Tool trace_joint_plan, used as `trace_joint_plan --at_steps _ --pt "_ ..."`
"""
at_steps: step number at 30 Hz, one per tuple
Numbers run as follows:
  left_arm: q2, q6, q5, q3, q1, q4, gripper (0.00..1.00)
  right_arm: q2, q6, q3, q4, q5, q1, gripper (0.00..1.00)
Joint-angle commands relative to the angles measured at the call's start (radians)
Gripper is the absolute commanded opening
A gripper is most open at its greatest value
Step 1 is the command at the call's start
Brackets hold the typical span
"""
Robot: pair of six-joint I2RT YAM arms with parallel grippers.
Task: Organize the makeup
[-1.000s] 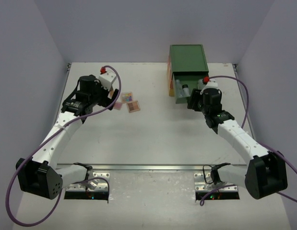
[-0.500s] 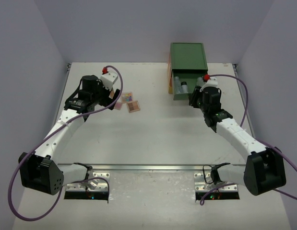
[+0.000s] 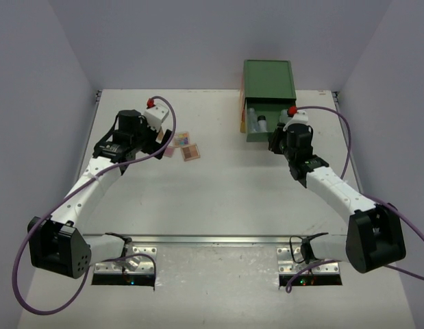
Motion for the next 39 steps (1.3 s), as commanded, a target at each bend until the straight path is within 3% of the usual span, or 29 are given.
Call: trace_joint_plan --at_steps 1,9,17,30,39 --pt "-0.029 0.004 -0.003 -0.003 0.008 0.039 1.0 0.005 0.019 0.002 0.082 0.034 -0.005 0.18" --pt "-0.031 0.01 -0.002 -0.009 0.008 0.049 1.0 -0.054 0.001 0.001 0.111 0.063 -0.004 0.0" --pt "-0.03 0.005 0.003 -0.013 0.01 0.053 1.0 -0.056 0.009 0.074 0.122 0.059 -0.005 0.0" --pt "-0.012 0.017 0.002 -0.018 0.011 0.072 1.0 0.103 0.027 0.195 0.15 0.077 -0.005 0.0" --pt "0.023 0.023 -0.013 -0.017 0.014 0.099 1.0 0.276 -0.047 0.301 0.244 0.094 -0.005 0.0"
